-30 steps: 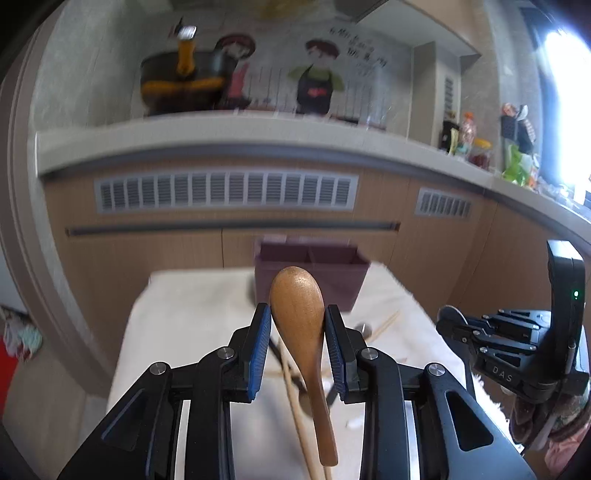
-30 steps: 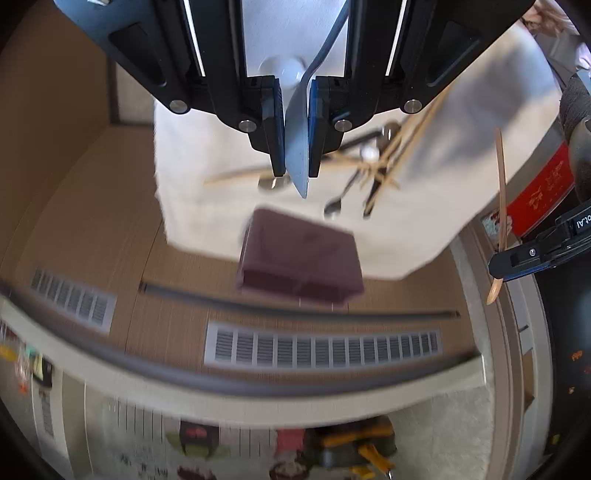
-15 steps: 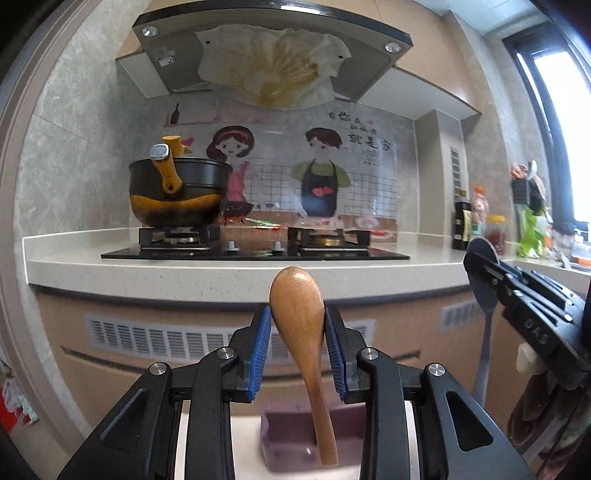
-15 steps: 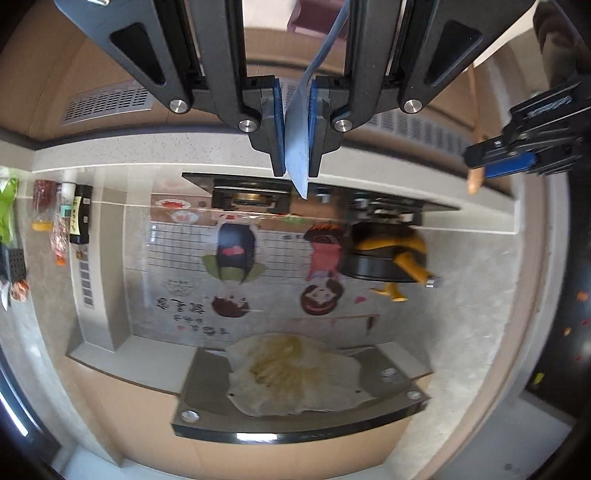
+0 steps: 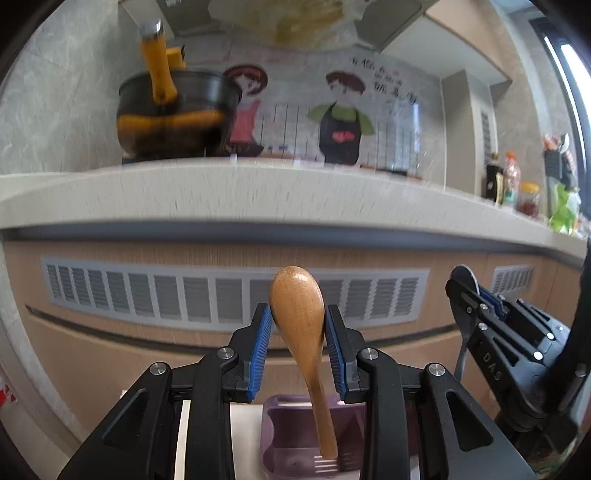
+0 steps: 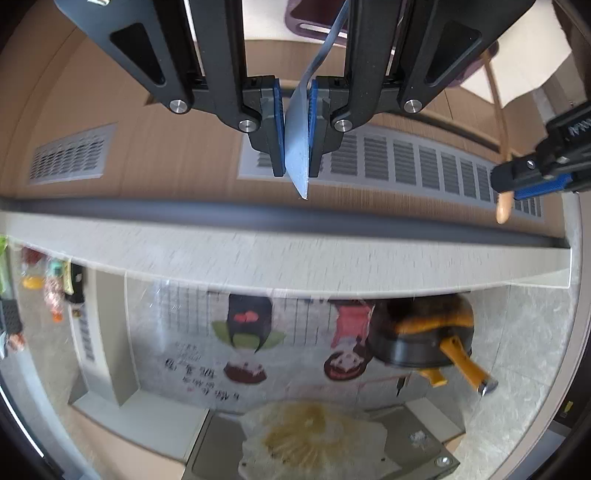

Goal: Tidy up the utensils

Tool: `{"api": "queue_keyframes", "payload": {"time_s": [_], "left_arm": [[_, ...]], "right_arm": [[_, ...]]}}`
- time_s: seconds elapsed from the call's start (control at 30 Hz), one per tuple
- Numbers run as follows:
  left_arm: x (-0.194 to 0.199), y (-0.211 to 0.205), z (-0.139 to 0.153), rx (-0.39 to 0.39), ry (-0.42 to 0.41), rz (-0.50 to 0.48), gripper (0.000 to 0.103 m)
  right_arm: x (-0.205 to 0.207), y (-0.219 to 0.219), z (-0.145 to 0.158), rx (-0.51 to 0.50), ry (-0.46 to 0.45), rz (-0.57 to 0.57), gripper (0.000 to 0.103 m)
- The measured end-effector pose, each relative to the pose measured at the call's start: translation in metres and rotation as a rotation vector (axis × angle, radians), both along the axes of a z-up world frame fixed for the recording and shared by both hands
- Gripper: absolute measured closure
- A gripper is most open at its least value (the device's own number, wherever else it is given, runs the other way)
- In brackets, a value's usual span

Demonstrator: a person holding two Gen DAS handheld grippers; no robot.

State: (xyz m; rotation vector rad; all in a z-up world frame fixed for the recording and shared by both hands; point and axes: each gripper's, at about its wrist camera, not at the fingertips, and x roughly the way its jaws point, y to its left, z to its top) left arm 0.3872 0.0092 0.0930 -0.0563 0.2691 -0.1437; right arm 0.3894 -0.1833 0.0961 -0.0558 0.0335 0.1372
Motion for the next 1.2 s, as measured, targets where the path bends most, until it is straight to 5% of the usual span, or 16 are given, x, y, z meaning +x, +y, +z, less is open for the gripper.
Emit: {"api": "queue_keyframes", "payload": {"time_s": [0.23,0.4,0.57,0.63,0.73,0.97,1.2], "left_arm": [[0.027,-0.005,-0.048,0.010,0.109,-0.010,0.072],[0.029,-0.008,-0.064,0.005,0.176,-0.030,0.066],[0.004,-0.002,-0.063,-0.012,0.198,-0.036,0.050],[-0.011,0.000,-0.057,-0.001,0.208,-0.025,0.038],[-0.035,0.005,-0.055,0.007,0.248,-0.006,0.034],[-0.091,0.018,-0.073,0.005,0.363,0.002,0.029],[-0.142,0.020,-0.099,0.061,0.450,-0.027,0.023]], "right_arm": [[0.019,0.006,-0.034,-0.054,0.080,0.017,0.093],[0.031,0.001,-0.054,-0.041,0.243,0.079,0.090],[0.014,-0.010,-0.057,-0.023,0.310,0.092,0.043],[-0.005,-0.015,-0.052,-0.028,0.303,0.099,0.034],[-0.034,-0.018,-0.047,-0.066,0.295,0.088,0.019],[-0.090,-0.020,-0.050,-0.133,0.364,0.073,0.001],[-0.132,-0.004,-0.092,-0.271,0.485,0.079,0.001]]}}
